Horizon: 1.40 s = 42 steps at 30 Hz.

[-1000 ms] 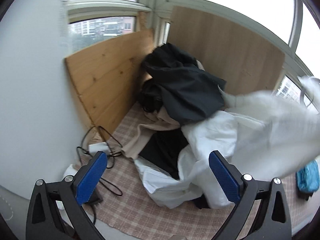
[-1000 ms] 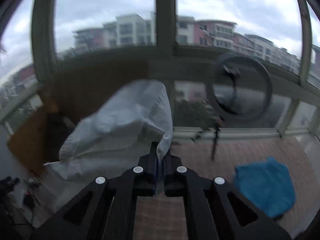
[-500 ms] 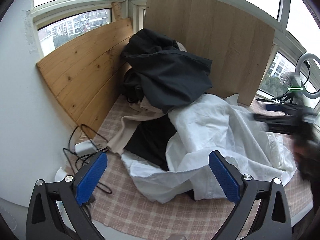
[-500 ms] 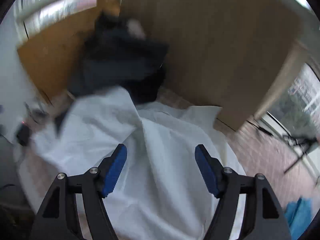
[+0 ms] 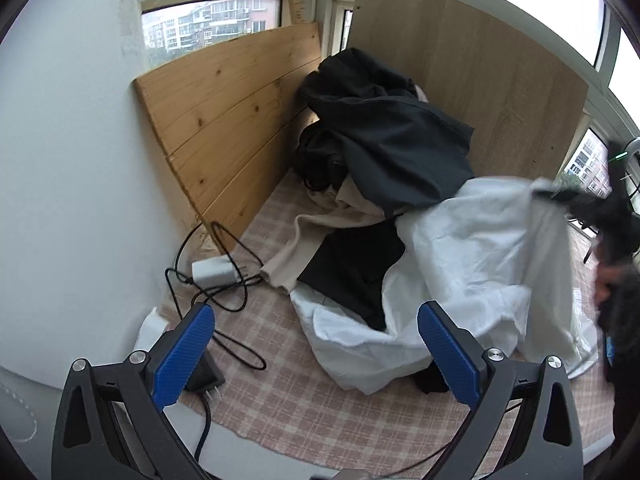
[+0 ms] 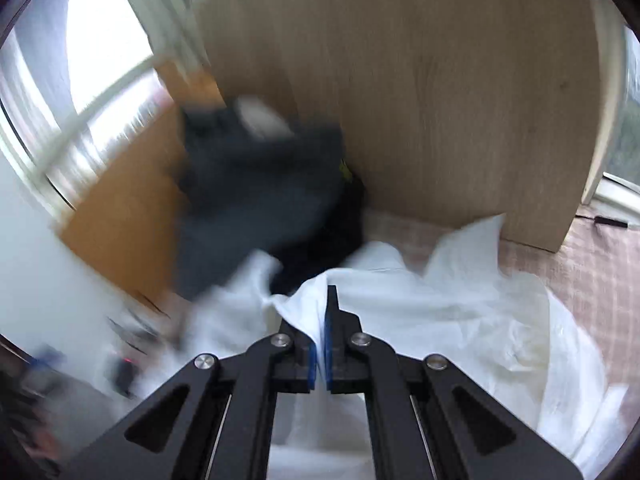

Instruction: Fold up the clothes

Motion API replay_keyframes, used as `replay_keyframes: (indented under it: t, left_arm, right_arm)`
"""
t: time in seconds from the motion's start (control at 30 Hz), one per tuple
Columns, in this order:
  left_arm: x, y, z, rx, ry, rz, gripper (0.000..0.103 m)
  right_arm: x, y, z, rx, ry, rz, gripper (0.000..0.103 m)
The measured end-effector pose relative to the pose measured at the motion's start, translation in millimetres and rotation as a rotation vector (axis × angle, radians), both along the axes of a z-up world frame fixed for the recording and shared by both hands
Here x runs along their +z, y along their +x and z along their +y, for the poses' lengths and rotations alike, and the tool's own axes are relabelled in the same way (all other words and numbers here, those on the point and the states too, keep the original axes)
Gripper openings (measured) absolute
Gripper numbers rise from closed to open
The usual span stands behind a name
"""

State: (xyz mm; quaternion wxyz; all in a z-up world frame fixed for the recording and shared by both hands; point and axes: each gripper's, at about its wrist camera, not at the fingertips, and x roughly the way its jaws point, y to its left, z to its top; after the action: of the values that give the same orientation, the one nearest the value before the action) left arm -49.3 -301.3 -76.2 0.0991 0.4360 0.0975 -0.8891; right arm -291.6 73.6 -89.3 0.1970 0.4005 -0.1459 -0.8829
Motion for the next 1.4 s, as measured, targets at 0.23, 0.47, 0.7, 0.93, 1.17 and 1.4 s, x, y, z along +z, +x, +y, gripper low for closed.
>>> replay_keyframes:
  t: [0.23, 0.47, 0.7, 0.93, 1.17, 1.4]
  left_arm:
    - [12.2, 1.5, 8.2, -0.05, -0.008, 0.031, 0.102]
    - [4.0, -5.6, 25.0, -0.122, 0.0, 0.016, 0.102]
    - [-3.7, -21.0, 54.6, -0.214, 0.001, -0.008, 0.102]
    - [-8.4, -19.0, 67.3, -0.238, 0.003, -0.025, 0.102]
    - [-16.0, -15.4, 66.4, -0.26, 0.014, -0.019, 0.102]
    - [-43.7, -48.6, 141.6, -0.545, -0.004, -0.024, 0.102]
  right_arm:
    - [122.3, 109.4, 55.3, -0.064, -0.041, 0.237, 0.002]
    - [64.4, 196.3, 118.5, -0.323, 0.25, -0.075, 0.037]
    - [34.6, 204.7, 81.0, -0.47, 0.336, -0.075, 0.044]
    - [9.5, 136.3, -7.6, -0.338, 0.357, -0.066, 0.08]
    - [-37.3, 107.5, -53.9, -0.219, 0.423, -0.095, 0.08]
    - [-30.6, 148.9, 26.0, -0.402, 0.409, -0.139, 0.08]
